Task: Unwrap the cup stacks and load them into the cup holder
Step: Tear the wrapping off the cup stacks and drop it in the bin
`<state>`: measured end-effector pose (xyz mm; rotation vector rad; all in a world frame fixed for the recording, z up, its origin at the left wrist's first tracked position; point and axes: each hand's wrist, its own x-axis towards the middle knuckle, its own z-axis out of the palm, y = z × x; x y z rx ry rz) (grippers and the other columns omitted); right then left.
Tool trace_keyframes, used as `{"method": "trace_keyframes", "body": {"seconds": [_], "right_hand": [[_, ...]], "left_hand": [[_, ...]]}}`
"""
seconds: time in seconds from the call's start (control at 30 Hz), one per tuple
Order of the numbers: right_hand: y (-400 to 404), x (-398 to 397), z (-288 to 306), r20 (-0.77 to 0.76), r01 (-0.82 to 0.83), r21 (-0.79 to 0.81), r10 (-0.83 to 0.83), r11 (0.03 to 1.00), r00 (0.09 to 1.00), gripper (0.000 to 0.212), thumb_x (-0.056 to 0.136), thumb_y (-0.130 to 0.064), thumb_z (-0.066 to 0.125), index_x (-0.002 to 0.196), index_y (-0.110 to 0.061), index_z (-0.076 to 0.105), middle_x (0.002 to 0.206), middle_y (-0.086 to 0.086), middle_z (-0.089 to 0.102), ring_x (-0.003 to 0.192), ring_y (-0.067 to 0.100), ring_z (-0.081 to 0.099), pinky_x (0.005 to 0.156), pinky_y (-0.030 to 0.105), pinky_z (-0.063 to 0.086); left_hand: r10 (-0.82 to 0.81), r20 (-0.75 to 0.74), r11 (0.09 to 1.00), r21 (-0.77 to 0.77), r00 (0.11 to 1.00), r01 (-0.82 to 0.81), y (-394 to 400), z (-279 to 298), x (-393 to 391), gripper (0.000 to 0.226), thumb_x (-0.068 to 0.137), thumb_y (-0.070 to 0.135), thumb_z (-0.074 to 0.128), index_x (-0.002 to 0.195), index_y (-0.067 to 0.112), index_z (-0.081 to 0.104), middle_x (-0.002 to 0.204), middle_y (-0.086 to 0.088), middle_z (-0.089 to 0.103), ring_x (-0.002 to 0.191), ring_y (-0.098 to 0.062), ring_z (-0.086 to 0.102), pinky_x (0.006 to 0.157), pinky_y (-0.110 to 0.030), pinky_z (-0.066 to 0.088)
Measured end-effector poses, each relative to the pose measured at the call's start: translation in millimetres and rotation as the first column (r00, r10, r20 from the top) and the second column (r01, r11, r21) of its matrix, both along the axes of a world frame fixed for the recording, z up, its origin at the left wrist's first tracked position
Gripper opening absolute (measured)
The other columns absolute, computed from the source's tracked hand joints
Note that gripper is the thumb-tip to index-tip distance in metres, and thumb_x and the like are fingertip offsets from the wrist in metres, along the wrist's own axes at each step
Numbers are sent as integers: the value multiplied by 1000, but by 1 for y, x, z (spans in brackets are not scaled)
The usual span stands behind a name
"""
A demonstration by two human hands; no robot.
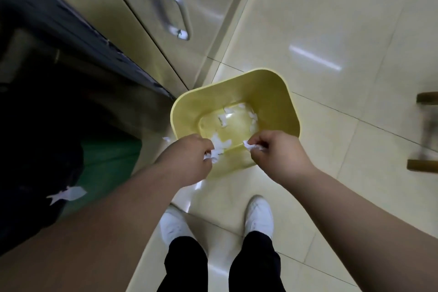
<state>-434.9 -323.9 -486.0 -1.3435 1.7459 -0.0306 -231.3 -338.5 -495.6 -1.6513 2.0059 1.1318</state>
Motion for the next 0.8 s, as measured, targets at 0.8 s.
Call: {"method": "trace_keyframes", "body": {"seconds": [0.8], "right_hand": [[-39, -9, -96, -216, -397, 74, 403, 915, 889, 26, 89, -22, 54, 113, -27, 63, 117, 7, 52, 97, 26, 57, 81, 34, 51]], "left_hand": [[-430, 240, 903, 110, 870, 416, -31, -89, -33, 19, 93, 20, 50, 110, 20, 59, 108, -2, 50, 86, -24, 50, 65, -31, 39]]}}
